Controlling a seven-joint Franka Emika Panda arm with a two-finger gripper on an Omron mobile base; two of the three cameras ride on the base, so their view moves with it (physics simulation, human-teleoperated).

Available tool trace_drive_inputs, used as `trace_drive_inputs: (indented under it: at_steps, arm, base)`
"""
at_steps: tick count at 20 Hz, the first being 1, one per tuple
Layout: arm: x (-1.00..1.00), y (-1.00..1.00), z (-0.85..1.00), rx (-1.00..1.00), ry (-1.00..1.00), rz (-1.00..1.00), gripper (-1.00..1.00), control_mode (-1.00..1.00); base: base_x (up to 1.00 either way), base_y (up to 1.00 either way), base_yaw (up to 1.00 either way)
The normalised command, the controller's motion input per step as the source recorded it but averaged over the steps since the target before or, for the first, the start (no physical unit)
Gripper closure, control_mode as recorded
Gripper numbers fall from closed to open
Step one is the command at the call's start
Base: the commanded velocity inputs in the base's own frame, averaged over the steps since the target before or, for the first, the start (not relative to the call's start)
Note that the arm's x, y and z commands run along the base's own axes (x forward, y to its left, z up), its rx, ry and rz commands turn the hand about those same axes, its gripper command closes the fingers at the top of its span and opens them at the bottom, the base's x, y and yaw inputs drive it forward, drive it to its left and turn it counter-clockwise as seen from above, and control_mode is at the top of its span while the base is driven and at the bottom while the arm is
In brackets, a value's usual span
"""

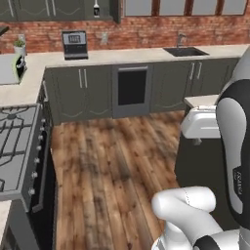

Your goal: There is a bowl on the dining counter. Grab a lemon wedge from the fridge and place it in the bowl. Then get the liquor bottle and glass cup from the cabinet and place them next to the bowl.

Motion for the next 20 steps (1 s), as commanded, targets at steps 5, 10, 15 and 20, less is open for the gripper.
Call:
trace_drive_inputs:
  at_steps: [5, 10, 15, 20]
  arm:
    - [0.00, 0.00, 0.00, 0.00, 0.00, 0.00, -1.00, 1.00]
    - [0.00, 0.00, 0.00, 0.00, 0.00, 0.00, -1.00, 1.00]
    - [0.00, 0.00, 0.00, 0.00, 0.00, 0.00, -1.00, 1.00]
    - [0.00, 0.00, 0.00, 0.00, 0.00, 0.00, -1.00, 1.00]
  base:
    - [1.00, 0.07, -0.01]
    - [1.00, 0.05, 0.00]
    - [1.00, 0.00, 0.00]
    - [1.00, 0.00, 0.00]
